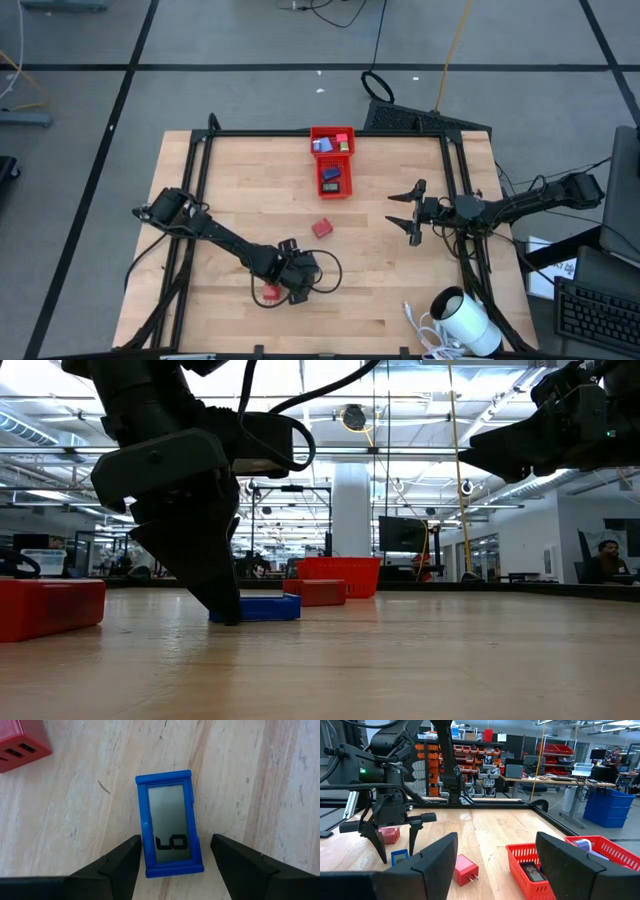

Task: Pick & Place Office items
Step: Put the blue digital timer into the bottom red bin

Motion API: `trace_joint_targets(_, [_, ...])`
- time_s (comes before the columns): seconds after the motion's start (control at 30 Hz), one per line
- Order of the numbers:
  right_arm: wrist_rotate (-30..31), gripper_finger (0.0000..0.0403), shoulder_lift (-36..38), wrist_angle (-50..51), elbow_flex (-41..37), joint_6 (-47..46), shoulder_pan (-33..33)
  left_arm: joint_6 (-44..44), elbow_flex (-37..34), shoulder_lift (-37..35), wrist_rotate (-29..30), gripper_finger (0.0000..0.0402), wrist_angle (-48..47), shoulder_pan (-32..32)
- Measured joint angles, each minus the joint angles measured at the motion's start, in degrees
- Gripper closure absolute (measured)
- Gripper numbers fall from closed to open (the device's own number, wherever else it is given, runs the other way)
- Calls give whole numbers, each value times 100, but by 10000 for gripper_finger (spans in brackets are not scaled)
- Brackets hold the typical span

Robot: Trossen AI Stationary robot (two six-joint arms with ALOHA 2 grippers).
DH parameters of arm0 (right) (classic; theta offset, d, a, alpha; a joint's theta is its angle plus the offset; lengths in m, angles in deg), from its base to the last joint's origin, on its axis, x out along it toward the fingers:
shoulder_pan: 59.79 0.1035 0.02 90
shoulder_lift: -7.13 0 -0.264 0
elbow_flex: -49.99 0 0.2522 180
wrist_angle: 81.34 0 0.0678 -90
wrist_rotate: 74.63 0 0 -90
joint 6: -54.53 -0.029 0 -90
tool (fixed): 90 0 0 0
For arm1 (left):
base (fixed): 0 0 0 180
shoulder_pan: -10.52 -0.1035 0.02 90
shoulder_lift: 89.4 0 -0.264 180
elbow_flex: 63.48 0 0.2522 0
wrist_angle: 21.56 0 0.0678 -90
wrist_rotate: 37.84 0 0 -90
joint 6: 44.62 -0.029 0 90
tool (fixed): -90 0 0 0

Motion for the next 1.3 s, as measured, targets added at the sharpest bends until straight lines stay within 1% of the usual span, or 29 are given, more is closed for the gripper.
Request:
trace_joint_targets(1.17, [-2,143,0,0,0,2,0,144,2,0,57,152,14,-6])
trace_joint_targets(1.23, [-2,144,0,0,2,0,1,144,2,0,57,157,16,-4])
trace_joint_targets(1.3, [-2,144,-2,1,1,2,1,143,2,0,55,171,29,-4])
